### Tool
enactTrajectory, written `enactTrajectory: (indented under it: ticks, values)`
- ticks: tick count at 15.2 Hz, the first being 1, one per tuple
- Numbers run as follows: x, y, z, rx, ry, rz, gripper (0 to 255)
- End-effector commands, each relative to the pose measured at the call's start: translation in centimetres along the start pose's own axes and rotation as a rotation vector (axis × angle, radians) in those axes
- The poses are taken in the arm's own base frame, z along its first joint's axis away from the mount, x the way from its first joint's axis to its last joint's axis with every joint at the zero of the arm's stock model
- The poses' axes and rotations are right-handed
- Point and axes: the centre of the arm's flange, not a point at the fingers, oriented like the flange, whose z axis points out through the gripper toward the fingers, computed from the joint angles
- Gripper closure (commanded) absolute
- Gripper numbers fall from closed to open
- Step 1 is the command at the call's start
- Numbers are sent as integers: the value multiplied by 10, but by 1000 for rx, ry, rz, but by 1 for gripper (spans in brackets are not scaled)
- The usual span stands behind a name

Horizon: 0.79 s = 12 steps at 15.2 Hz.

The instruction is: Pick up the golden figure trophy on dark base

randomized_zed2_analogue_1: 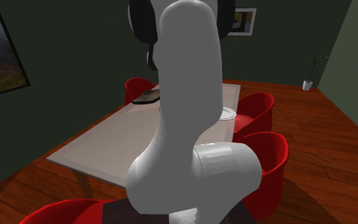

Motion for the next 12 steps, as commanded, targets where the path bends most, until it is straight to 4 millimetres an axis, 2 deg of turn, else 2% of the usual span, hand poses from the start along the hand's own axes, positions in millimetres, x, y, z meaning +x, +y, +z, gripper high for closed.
enactTrajectory:
  ticks: [1,8,10,11,12]
  values:
    - [21,8,10,10,14,2,0]
    - [21,9,47,10,14,2,0]
    - [21,10,50,10,14,2,0]
    - [22,9,50,10,14,2,255]
    - [21,9,50,10,14,2,255]
